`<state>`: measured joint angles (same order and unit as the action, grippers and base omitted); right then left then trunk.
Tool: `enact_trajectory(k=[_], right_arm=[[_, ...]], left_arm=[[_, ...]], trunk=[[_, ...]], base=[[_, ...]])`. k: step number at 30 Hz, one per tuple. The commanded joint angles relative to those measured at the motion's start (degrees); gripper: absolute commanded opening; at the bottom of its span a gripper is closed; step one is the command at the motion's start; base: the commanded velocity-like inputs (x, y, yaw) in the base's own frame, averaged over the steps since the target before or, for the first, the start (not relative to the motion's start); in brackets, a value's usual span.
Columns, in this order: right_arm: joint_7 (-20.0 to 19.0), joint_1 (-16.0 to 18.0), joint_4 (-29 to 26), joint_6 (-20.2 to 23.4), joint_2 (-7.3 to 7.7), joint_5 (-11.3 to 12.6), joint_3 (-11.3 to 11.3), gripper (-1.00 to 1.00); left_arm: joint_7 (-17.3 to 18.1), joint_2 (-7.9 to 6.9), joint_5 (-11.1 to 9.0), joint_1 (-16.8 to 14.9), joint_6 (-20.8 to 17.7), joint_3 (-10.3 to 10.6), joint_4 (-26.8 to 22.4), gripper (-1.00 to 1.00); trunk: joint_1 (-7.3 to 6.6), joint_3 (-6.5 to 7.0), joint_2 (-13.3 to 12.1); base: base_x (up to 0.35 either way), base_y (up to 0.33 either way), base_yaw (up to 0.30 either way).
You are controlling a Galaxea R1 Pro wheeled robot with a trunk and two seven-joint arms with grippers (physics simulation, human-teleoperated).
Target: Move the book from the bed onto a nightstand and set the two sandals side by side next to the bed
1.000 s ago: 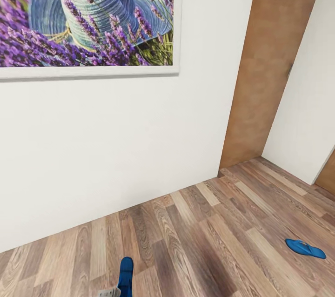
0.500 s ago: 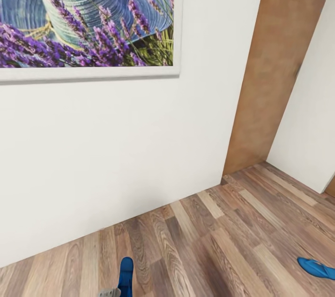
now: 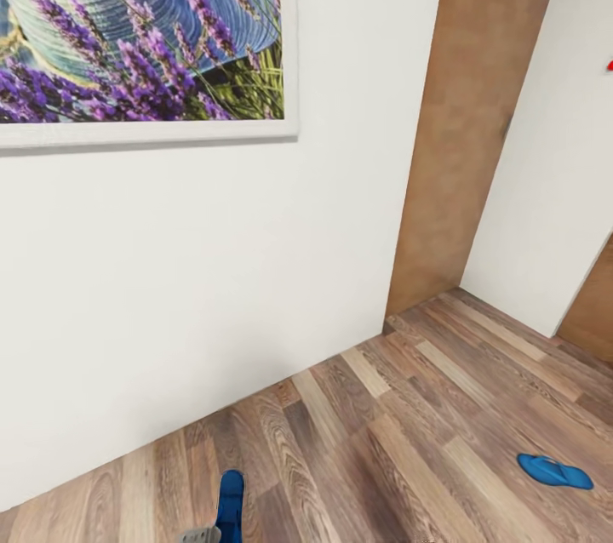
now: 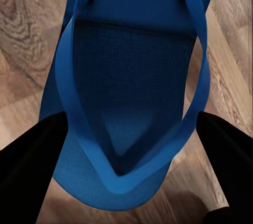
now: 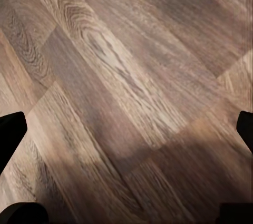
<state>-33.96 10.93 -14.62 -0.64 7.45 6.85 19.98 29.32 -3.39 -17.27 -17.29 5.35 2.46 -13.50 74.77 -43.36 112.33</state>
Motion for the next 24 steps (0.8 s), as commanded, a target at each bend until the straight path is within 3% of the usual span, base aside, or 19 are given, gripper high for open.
enact_trajectory(k=[1,14,24], right_arm=[[-0.23,0.05,0.11,-0.06,0.02,0.45,-0.02,1.0],[-0.23,0.05,0.11,-0.06,0.02,0.45,-0.02,1.0],[-0.23,0.05,0.11,-0.06,0.02,0.45,-0.02,1.0]], left_arm=[[0.12,-0.04,-0.31,-0.03,0.26,0.26,0.05,-1.0],[0.12,-0.04,-0.31,-0.03,0.24,0.26,0.05,-1.0],[0.17,-0.04,-0.31,-0.03,0.18,0.3,0.05,-1.0]], trunk=[[-0.01,-0.08,0.02],[-0.01,-0.46,0.02],[-0.01,-0.55,0.02]], base=[[0.001,0.0,-0.255],[0.003,0.0,-0.255],[0.279,0.0,-0.072]])
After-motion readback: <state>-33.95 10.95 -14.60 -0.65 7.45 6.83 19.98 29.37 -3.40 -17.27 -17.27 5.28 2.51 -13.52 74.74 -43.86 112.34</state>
